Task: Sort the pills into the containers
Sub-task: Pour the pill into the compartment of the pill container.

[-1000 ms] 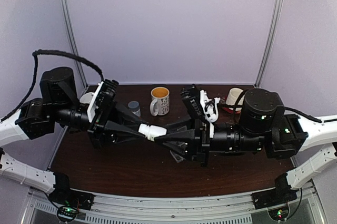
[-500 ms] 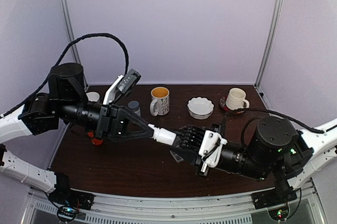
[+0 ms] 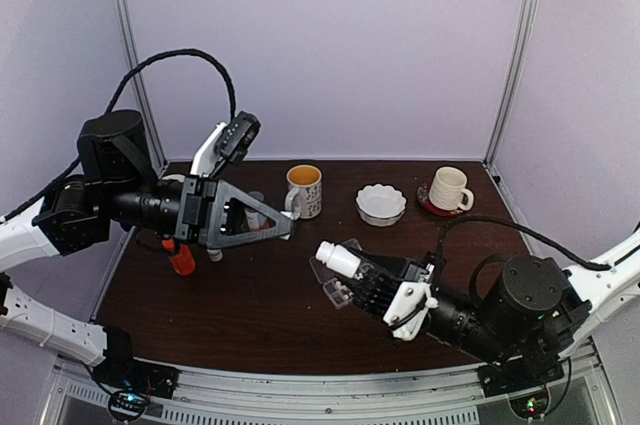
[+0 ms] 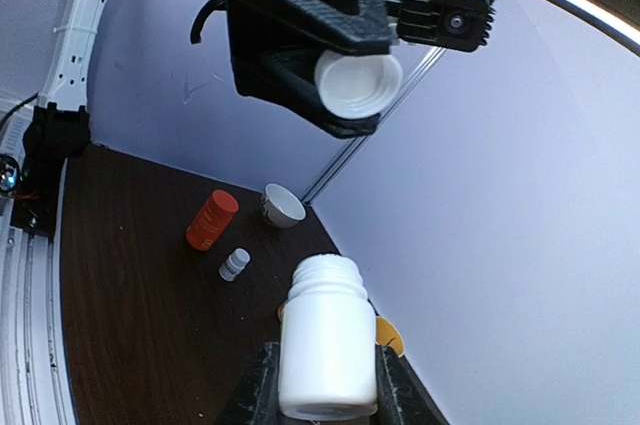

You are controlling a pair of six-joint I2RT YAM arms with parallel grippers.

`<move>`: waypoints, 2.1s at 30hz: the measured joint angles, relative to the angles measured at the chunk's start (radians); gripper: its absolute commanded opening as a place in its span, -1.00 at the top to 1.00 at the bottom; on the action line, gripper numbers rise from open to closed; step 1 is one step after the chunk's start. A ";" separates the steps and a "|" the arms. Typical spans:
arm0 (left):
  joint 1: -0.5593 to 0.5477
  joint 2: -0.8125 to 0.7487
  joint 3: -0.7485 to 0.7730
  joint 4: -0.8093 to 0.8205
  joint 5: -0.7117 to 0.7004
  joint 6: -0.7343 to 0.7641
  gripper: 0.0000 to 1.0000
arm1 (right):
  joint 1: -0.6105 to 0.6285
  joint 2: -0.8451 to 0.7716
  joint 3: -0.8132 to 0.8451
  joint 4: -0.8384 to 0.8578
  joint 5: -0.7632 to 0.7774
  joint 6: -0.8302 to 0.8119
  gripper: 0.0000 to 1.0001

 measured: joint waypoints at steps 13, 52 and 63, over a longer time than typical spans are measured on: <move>0.000 -0.037 0.000 -0.109 -0.137 0.135 1.00 | -0.210 -0.250 -0.284 0.172 -0.275 0.461 1.00; 0.039 -0.038 -0.190 -0.145 -0.270 0.301 1.00 | -0.782 0.032 -0.711 0.533 -0.924 1.067 1.00; 0.053 -0.029 -0.209 -0.145 -0.270 0.323 1.00 | -0.866 0.250 -0.724 0.723 -0.959 1.074 1.00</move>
